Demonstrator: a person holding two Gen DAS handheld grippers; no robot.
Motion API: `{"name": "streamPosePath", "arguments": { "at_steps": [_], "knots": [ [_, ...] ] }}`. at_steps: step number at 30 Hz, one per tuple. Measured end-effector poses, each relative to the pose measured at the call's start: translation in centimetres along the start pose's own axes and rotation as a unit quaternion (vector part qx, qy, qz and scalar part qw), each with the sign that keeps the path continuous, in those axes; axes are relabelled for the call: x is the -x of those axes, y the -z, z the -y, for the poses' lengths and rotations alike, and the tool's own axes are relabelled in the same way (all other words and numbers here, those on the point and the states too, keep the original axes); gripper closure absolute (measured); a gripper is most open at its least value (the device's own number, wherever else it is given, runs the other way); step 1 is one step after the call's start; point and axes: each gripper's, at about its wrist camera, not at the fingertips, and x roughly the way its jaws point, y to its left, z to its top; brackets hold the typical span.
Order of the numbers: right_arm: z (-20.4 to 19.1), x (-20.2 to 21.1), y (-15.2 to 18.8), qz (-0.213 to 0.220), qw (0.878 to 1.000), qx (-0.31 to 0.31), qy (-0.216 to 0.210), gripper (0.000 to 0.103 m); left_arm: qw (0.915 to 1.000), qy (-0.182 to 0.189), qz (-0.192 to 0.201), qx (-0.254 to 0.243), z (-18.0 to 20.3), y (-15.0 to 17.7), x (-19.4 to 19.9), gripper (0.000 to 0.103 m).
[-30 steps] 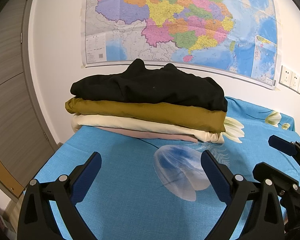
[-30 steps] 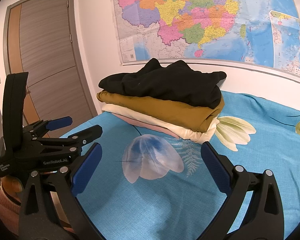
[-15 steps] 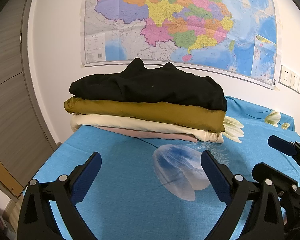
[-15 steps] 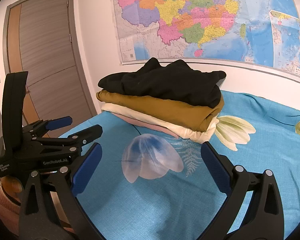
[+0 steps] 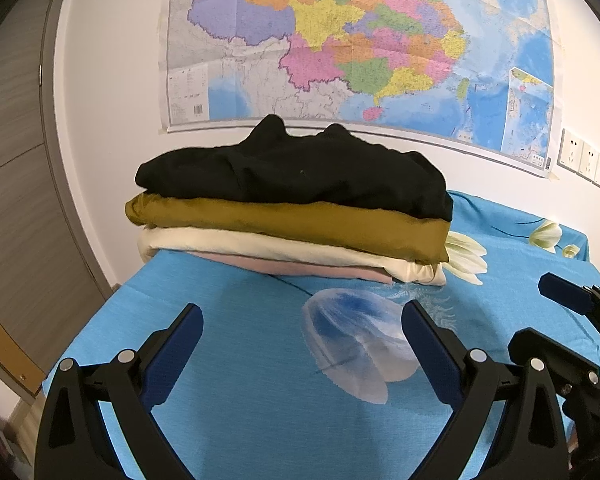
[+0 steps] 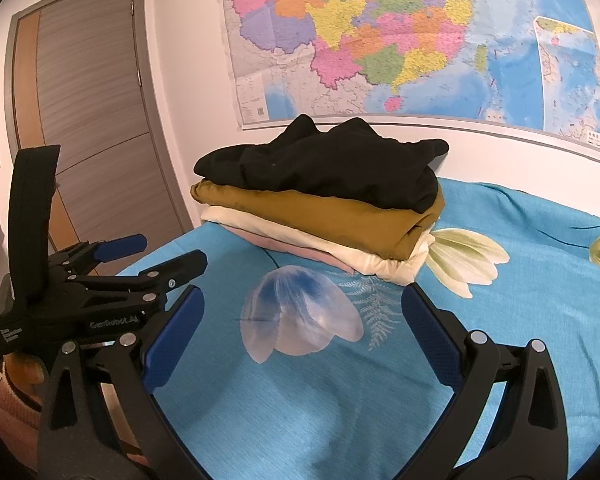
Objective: Fold large clothes
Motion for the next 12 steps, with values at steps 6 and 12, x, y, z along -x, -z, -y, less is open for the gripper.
{"name": "streamPosePath", "arguments": {
  "at_steps": [6, 12],
  "knots": [
    [1.7, 0.6, 1.0, -0.007, 1.0, -0.012, 0.019, 0.006, 0.9996, 0.019, -0.022, 0.001, 1.4, 0.3, -1.0, 0.007],
    [6.4, 3.2, 2.9, -0.033, 0.992, -0.045, 0.112, 0.006, 0.9906, 0.092, -0.1, 0.016, 5.7, 1.5, -4.4, 0.007]
  ]
}}
